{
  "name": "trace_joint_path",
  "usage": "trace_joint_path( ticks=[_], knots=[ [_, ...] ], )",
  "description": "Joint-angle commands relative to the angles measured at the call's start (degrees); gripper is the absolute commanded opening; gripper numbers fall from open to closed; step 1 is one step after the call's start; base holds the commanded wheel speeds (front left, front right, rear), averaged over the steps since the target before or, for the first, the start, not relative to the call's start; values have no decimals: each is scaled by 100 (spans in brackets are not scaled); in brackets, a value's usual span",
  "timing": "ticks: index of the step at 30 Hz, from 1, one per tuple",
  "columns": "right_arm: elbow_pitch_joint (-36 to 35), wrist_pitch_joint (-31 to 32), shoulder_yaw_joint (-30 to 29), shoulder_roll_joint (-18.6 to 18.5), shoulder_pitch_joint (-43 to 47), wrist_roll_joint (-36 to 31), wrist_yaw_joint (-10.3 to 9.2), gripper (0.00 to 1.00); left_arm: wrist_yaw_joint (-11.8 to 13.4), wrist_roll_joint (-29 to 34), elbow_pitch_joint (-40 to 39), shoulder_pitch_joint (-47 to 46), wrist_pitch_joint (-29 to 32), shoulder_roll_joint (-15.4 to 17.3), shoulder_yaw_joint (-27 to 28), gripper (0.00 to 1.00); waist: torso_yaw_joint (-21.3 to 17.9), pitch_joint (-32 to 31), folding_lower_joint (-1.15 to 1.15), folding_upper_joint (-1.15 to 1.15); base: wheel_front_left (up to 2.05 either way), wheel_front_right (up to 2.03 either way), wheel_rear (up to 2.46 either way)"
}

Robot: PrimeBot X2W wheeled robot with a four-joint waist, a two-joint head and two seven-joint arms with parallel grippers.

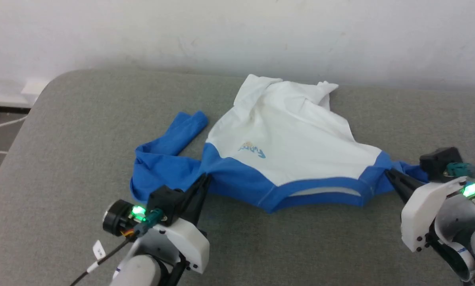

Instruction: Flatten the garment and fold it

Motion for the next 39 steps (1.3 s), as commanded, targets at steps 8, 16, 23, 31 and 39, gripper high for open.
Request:
trace_joint_path(
  ticks=[8,16,23,31,39],
  knots=[
    [-1250,-253,-316,-136,-180,-11,-8,0,-33,-131,-1051,-331,0,333,384,0,-314,-417,0,0,0,0,0],
    [-1915,-293,-391,-451,-1409,32,-8,0,-151,-409,-2232,-1436,396,499,825,0,-429,-540,0,0,0,0,0],
    [-1904,-89,-135,-716,-2874,219,-8,0,-303,-590,-2533,-2768,820,667,1158,0,-553,-484,0,0,0,0,0],
    [-1087,79,486,-858,-4518,593,-8,0,-492,-778,-1834,-3995,1286,923,1329,0,-678,-57,0,0,0,0,0],
    [110,-425,1321,-1098,-6092,361,-8,0,-665,-965,-749,-5063,1441,1158,1339,0,-748,979,0,0,0,0,0]
  ],
)
